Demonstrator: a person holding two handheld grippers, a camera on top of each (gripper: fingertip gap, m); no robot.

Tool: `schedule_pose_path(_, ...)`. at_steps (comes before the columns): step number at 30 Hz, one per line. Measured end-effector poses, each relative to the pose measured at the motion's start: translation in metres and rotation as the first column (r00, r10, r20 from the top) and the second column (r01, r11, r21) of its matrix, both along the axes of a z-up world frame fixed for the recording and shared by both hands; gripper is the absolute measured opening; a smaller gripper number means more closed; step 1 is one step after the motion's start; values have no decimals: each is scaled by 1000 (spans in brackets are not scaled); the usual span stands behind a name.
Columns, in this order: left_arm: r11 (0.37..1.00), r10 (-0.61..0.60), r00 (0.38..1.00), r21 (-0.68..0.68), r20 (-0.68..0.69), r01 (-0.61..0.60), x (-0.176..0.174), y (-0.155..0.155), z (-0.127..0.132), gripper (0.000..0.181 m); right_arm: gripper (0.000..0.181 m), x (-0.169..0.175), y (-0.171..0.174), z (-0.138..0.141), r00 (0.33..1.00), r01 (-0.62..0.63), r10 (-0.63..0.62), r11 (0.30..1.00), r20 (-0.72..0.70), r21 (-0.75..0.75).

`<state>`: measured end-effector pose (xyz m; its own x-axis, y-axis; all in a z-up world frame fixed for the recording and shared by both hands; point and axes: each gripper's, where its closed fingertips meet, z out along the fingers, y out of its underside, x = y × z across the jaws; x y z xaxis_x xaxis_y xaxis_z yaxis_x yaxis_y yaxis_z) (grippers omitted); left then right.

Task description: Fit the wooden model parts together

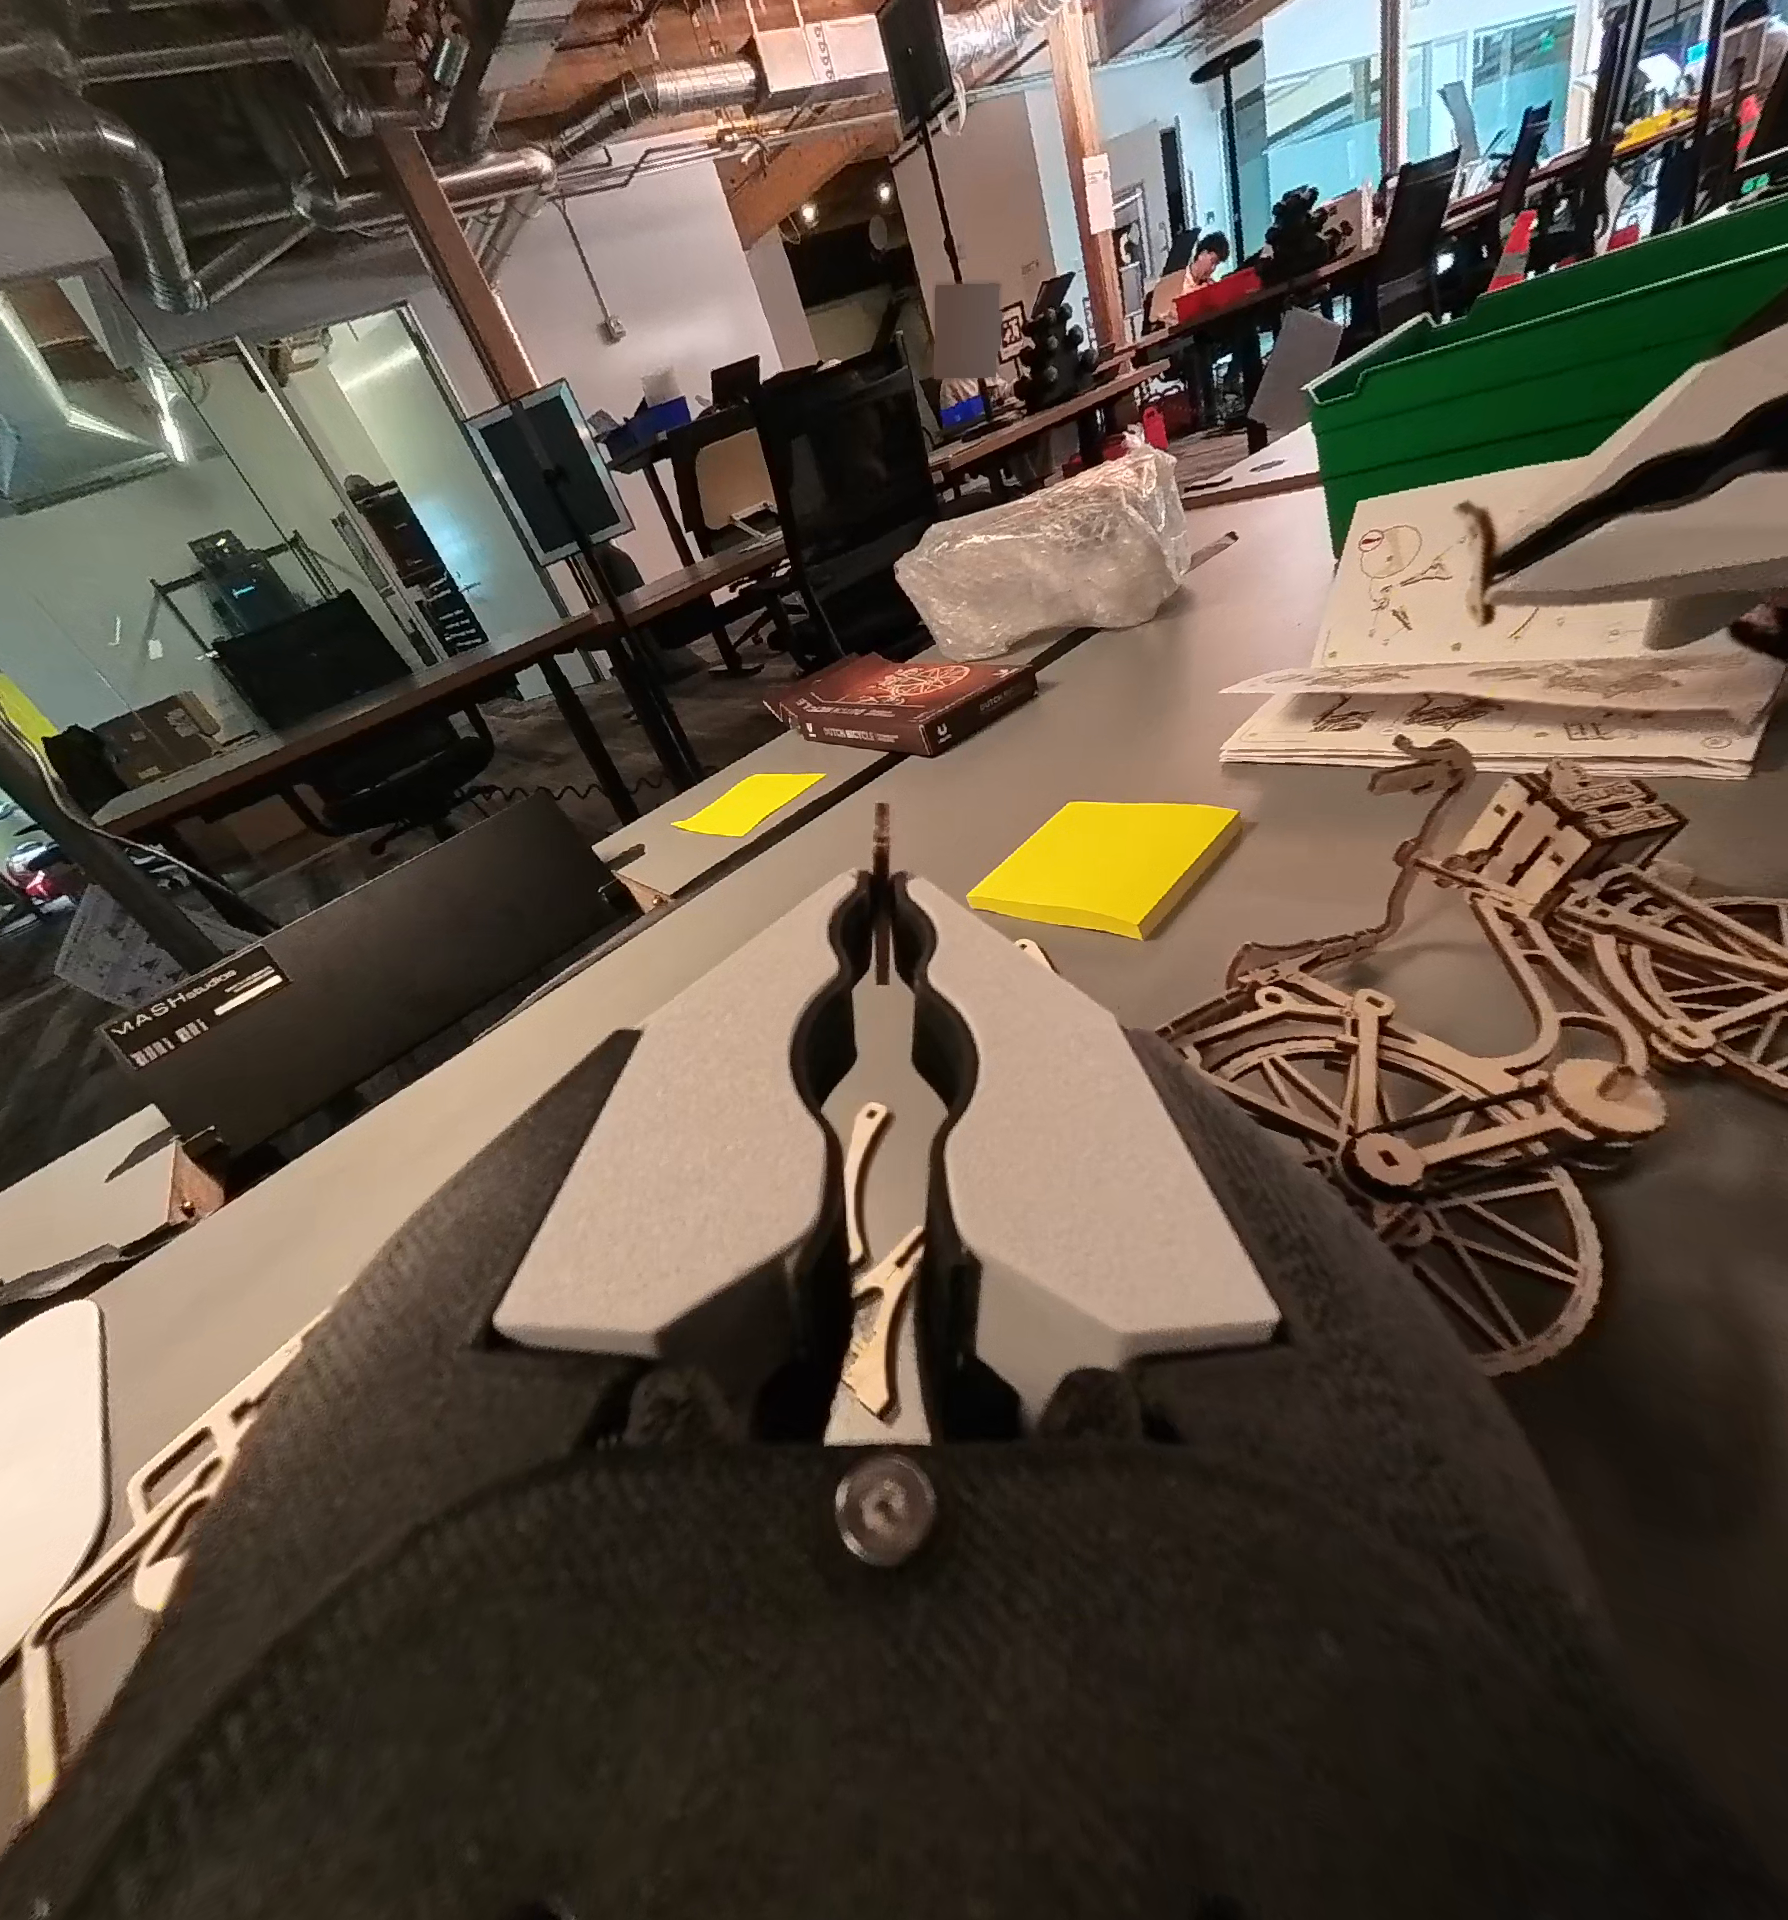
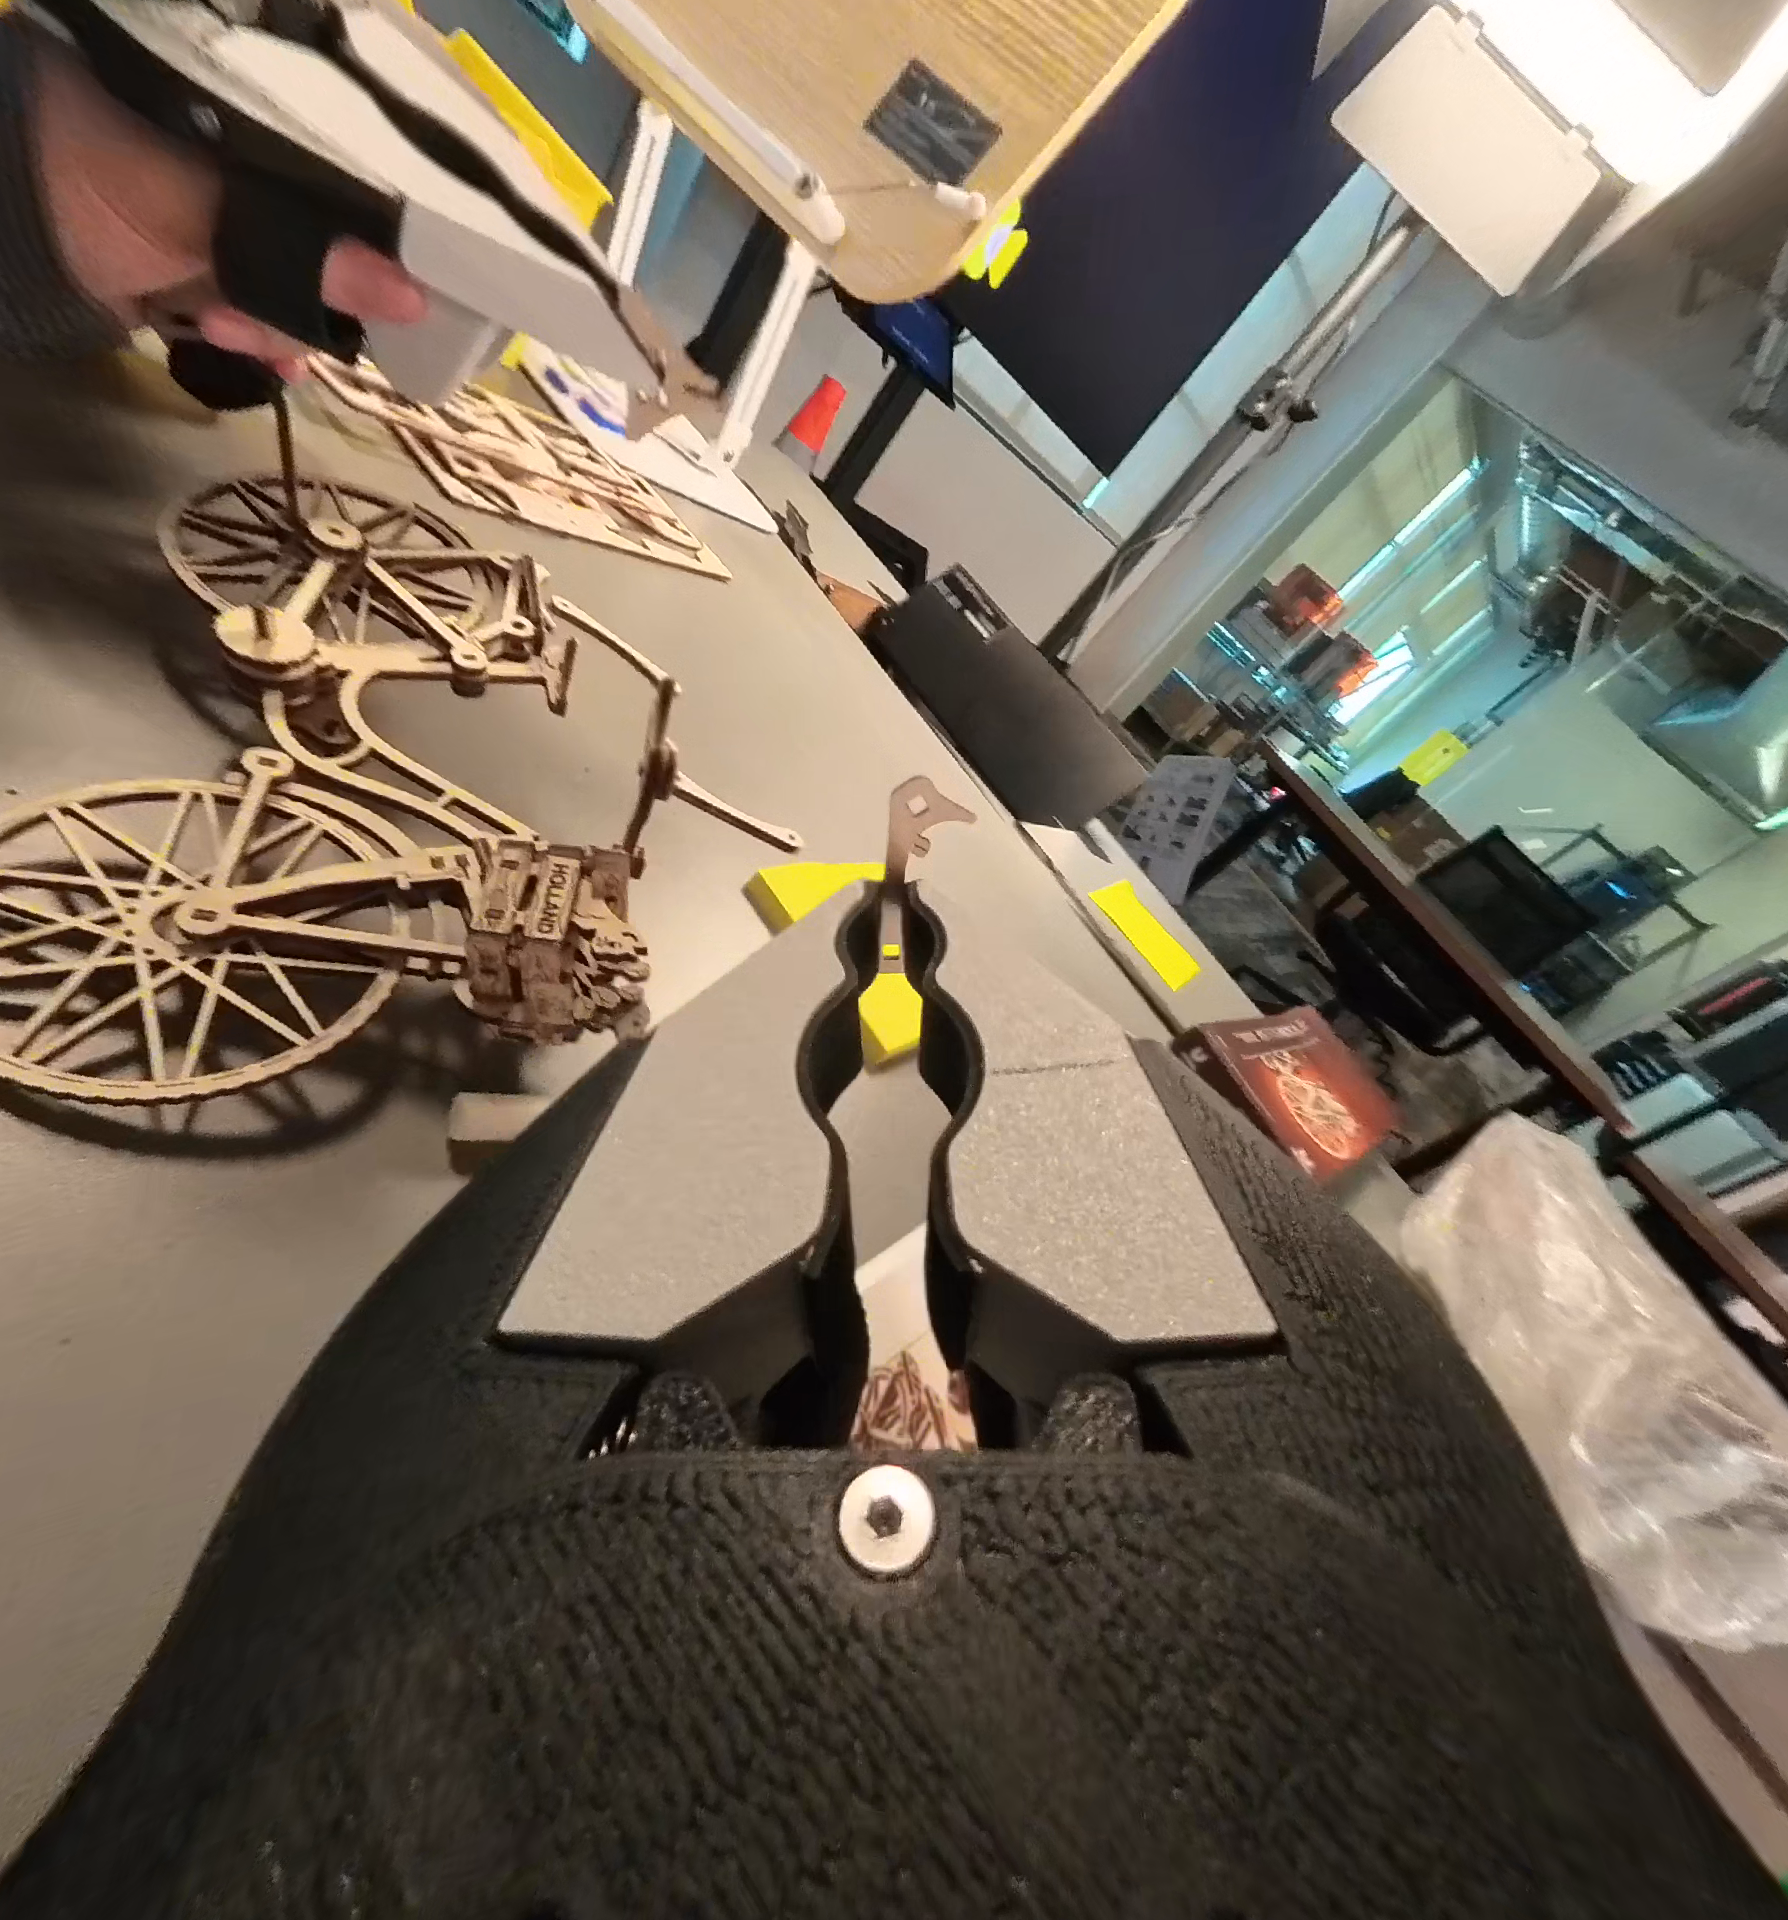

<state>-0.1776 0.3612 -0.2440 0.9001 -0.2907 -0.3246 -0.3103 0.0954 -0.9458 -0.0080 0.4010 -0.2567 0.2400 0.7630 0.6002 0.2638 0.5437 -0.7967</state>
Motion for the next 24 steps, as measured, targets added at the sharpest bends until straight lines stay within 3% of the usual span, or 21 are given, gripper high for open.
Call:
schedule_pose_path(10,999,-12,999,42,-35,13,6,-5,5,1,1,3,18,-10,969,179,-212,956,126,234)
schedule_pose_path(15,990,-40,988,125,-150,59,21,-19,14,1,1,-3,4,6,957,221,-269,919,110,326)
schedule_pose_path(17,973,17,930,219,-368,69,29,-29,16,1,1,-13,-15,21,965,213,-252,915,73,342)
schedule_pose_path(19,930,123,786,346,-606,121,39,-41,18,1,1,-26,-34,35,971,200,-234,909,50,366)
schedule_pose_path(21,892,167,661,397,-731,214,54,-54,12,0,1,-40,-49,43,976,187,-217,908,37,376)
schedule_pose_path(24,867,141,643,408,-753,287,69,-69,11,1,1,-60,-71,47,985,141,-165,929,43,343)
